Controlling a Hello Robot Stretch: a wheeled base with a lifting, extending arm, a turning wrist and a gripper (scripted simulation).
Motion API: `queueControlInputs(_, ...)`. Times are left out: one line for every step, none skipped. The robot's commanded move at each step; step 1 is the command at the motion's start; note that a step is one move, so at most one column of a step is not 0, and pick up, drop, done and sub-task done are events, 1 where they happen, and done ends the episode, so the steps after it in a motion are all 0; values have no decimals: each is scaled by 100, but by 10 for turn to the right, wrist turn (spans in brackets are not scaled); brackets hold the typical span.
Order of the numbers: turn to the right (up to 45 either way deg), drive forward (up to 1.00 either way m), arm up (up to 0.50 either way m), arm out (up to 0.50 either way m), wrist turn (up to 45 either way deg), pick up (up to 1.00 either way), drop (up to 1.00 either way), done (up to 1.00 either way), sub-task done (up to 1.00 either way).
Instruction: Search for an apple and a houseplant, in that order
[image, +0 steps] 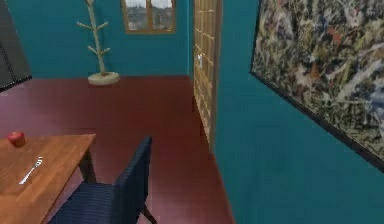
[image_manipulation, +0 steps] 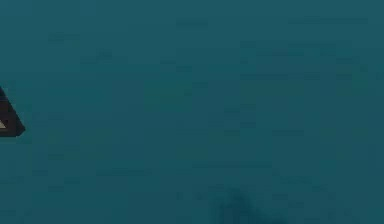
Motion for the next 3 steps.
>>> queueControlInputs(0, 40, 0, 0, 0, 0, 0, 0, 0)
queueControlInputs(450, 0, 0, 0, 0, 0, 0, 0, 0)
queueControlInputs(30, 0, 0, 0, 0, 0, 0, 0, 0)
